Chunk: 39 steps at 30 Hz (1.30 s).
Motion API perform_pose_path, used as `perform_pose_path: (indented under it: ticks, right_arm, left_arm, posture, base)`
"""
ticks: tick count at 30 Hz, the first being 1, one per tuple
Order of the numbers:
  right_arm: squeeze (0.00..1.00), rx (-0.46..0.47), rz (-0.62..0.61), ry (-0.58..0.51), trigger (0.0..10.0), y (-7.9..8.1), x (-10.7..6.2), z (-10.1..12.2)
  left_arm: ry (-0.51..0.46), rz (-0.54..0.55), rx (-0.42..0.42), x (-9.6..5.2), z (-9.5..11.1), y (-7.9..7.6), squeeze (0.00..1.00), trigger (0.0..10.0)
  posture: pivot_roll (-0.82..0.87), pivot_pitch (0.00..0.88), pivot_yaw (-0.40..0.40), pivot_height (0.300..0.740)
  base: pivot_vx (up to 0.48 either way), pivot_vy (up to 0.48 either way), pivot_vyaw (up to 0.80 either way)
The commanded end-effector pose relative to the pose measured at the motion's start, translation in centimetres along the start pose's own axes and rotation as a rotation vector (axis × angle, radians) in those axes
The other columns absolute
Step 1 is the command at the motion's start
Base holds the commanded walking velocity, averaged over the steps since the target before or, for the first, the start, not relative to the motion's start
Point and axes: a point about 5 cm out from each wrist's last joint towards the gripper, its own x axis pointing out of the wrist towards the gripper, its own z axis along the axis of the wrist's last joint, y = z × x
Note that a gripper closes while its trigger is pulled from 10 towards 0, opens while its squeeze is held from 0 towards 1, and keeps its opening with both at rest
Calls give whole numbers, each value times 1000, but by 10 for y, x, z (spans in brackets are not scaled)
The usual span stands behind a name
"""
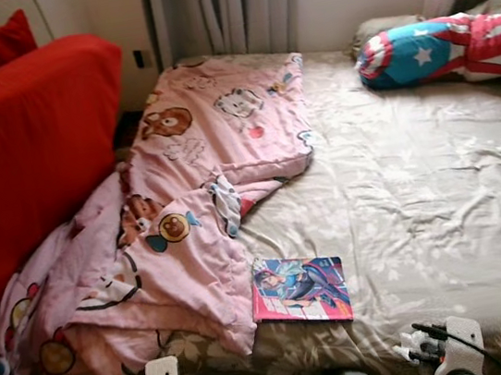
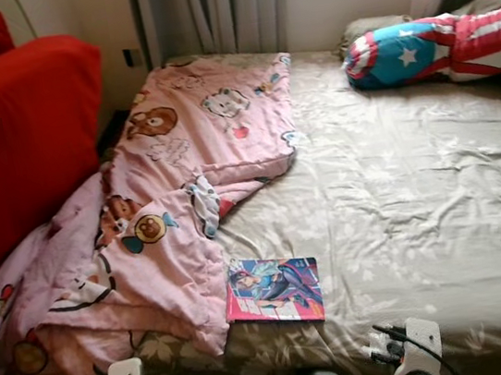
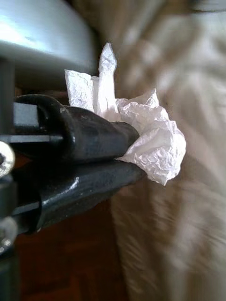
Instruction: Clean up the room
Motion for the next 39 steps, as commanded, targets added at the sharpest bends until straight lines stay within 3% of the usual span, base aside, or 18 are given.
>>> perform_pose_path:
  ticks: [1,5,11,22,27,28,30,34,36,39]
  right_arm:
    - [0,-12,-4,40,10000,0,-2,-9]
    - [0,-21,-10,114,10000,5,-5,-25]
    - [0,-8,10,104,10000,16,-3,-25]
    - [0,-17,-53,174,10000,-4,-11,-41]
    - [0,-64,-51,205,10000,-12,-14,-45]
    - [0,-112,-38,208,10000,-14,-14,-43]
    - [0,-198,0,219,10000,-13,-13,-42]
    - [0,-250,53,206,10000,-8,-12,-39]
    - [0,-290,80,210,10000,-7,-12,-40]
    - [0,-237,48,218,10000,-12,-13,-41]
  left_arm:
    - [12,12,12,0,-2,5,0,10000]
    - [19,51,24,1,4,24,0,10000]
    - [39,82,18,3,8,34,0,10000]
    - [112,54,8,2,-6,22,0,10000]
    - [134,57,-4,1,-10,19,0,10000]
    - [137,58,-8,2,-10,18,0,10000]
    - [141,56,-4,2,-10,17,0,10000]
    - [162,41,39,1,-14,17,0,10000]
    - [191,27,20,-1,-19,18,0,10000]
    - [212,20,36,-3,-22,21,0,10000]
  posture:
    - [43,0,-79,648]
    - [23,0,-22,678]
    - [-25,0,0,723]
    - [-20,0,8,740]
    - [7,0,-26,740]
    - [14,0,-32,740]
    - [16,0,-37,740]
    - [24,0,-51,740]
    - [29,0,-58,740]
    - [34,0,-51,740]
  base:
    - [0,0,0]
    - [0,0,0]
    - [0,0,0]
    - [0,0,0]
    - [0,0,0]
    - [0,0,0]
    - [0,0,0]
    - [0,0,130]
    - [0,0,775]
    - [0,0,785]
